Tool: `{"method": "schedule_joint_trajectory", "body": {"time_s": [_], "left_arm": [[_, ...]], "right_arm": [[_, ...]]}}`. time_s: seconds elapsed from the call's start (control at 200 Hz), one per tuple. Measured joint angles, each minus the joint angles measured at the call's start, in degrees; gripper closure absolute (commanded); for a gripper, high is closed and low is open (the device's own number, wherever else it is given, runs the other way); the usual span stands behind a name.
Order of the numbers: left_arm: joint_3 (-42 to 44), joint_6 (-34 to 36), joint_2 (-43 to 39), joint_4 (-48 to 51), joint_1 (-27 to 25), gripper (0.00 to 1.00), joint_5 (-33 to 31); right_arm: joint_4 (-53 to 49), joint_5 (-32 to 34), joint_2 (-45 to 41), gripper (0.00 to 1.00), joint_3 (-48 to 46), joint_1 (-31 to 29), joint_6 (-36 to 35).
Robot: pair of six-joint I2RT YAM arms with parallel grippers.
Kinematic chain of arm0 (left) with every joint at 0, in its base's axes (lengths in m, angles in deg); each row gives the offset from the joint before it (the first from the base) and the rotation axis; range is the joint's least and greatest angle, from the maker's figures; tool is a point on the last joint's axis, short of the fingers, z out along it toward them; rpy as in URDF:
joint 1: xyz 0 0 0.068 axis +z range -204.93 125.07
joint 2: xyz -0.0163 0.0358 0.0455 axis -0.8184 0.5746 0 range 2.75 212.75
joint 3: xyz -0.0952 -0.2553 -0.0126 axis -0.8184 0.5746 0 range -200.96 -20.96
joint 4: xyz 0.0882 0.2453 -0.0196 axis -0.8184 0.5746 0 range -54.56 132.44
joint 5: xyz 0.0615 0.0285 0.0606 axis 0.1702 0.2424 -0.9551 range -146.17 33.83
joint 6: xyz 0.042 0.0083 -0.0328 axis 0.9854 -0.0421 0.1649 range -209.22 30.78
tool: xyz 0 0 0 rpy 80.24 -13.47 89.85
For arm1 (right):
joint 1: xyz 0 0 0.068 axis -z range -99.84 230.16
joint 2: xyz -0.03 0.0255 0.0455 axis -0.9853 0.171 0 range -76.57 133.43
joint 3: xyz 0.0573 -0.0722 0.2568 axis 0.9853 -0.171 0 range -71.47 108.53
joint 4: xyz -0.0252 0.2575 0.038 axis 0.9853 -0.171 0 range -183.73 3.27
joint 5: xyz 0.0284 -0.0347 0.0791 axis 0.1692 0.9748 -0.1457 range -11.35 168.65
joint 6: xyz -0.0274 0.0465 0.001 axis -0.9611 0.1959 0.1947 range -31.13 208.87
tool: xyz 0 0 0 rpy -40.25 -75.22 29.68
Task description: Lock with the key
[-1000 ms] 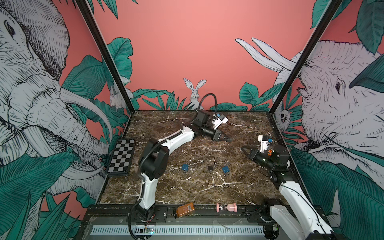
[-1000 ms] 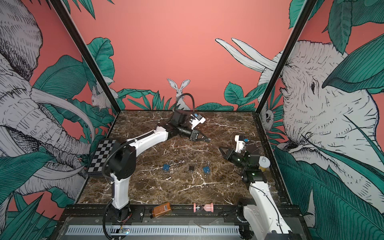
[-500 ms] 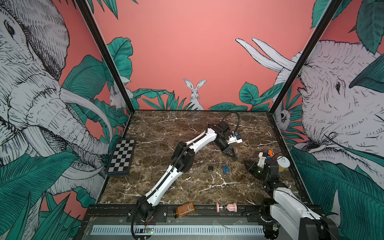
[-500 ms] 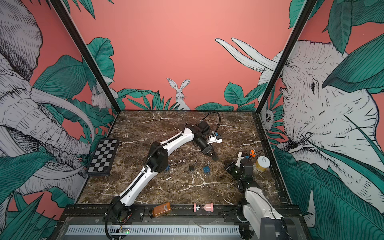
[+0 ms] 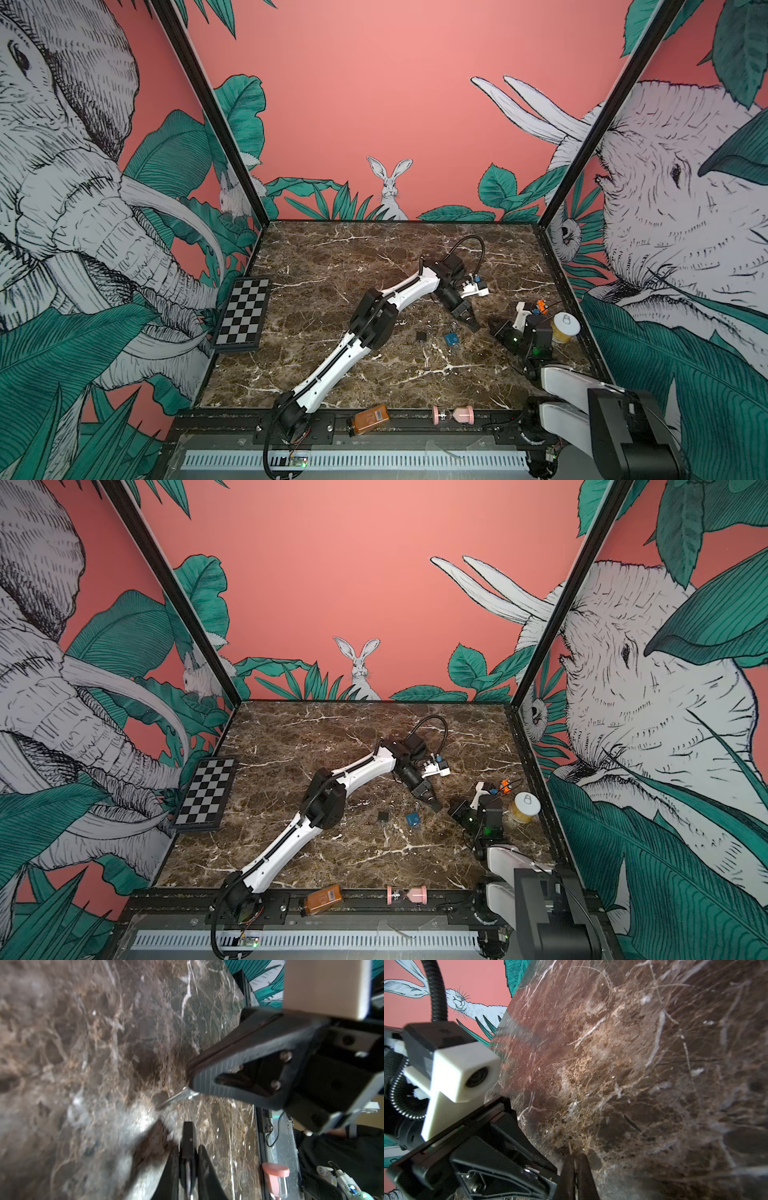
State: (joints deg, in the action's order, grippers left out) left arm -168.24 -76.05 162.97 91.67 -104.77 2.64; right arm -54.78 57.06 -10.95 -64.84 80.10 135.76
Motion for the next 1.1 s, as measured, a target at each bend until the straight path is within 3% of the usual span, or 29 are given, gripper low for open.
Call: {"method": "schedule_joint_trajectory", "body": {"time_s": [0.26,0.305,0.36,0.43,0.72,0.755,0.81,0.83,1.0,1.1], "left_arm": [[-0.66,-4.22,2.23,-4.17,-0.24,1.00,2.69],[-0.66,-4.57,2.27,-4.39,-0.24,0.89,2.95],[-0.66,-4.79,2.32,-4.70,-0.24,0.74,3.02],[-0.66,-5.31,2.34,-5.33,-0.24,0.64,2.56],[-1.29,-8.68,2.38,-8.87,-0.04,0.53,1.18],[-1.42,-9.42,2.38,-9.90,0.20,0.43,0.74],[-1.62,-11.04,2.29,-11.54,0.50,0.09,0.61],[-1.64,-11.63,2.14,-12.41,0.72,0.03,0.37],[-1.22,-17.75,-0.15,-19.26,3.87,0.03,-3.69],[4.61,-19.58,-5.55,-22.29,6.45,0.02,-9.64]], "right_arm": [[5.22,-0.15,7.65,1.00,0.22,0.02,-0.20],[6.32,-0.17,8.72,1.00,0.42,0.00,-0.22],[7.58,-0.22,9.94,0.89,0.68,0.00,-0.17],[8.28,-0.20,11.15,0.81,0.83,0.02,-0.33],[6.49,0.26,7.93,0.56,0.94,0.02,-0.79],[5.25,0.44,6.38,0.55,1.07,0.02,-0.94],[2.73,1.40,3.63,0.53,1.73,0.26,-1.16],[1.62,1.51,2.38,0.53,2.12,0.35,-1.42],[-9.51,2.75,-7.89,0.53,6.78,0.31,-3.96],[-18.03,2.54,-12.31,0.53,10.36,0.22,-6.21]]}}
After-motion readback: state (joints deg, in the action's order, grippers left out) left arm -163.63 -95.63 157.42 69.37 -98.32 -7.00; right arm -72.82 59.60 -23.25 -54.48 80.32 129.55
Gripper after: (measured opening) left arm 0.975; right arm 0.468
